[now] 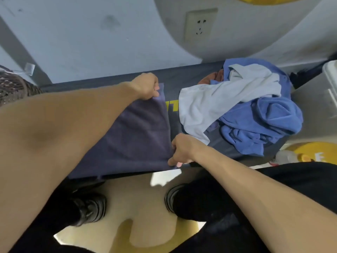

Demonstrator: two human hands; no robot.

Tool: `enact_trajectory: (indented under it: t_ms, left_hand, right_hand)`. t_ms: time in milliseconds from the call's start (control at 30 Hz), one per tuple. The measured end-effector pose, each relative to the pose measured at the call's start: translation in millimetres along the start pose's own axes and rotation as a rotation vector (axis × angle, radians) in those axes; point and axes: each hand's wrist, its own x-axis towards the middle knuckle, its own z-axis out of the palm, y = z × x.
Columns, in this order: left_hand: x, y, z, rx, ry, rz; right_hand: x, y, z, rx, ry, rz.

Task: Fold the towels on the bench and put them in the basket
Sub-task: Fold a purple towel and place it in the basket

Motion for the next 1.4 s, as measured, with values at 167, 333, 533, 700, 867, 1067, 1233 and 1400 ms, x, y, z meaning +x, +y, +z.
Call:
enact_trajectory:
  t_ms: [167, 333, 533, 700, 867, 1067, 1233, 1400]
  left_hand:
    - [10, -7, -6, -0.016, -0.002, -0.033]
    - [20, -5, -12, -0.030, 0.063, -0.069]
    - [22, 3, -5, -0.041, 0.123, -0.044]
    - [22, 2, 4, -0.090, 0.155, -0.004]
    - [22, 8, 5, -0.064, 0.145, 0.003]
    - [25, 13, 12, -0.104, 0.195, -0.058]
    - [21, 10, 9, -0.210, 0.227, -0.069]
    - [-16, -43, 0, -0.209, 0.420, -0.010]
  right_hand:
    - [-5, 15, 9, 0.113, 0.056, -0.048]
    - [-8, 12, 17, 0.088, 0.099, -0.107]
    - [-11, 8, 15, -0.007, 0.089, -0.036]
    - [-13, 6, 4, -0.091, -0.038, 0.054]
    - [-17, 4, -1, -0.058, -0.126, 0.082]
    - [-14, 2, 3, -0.122, -0.097, 0.065]
    - [-11, 2, -10, -0.024, -0.294, 0.111]
    - [-10, 2, -47, 0.072, -0.249, 0.157]
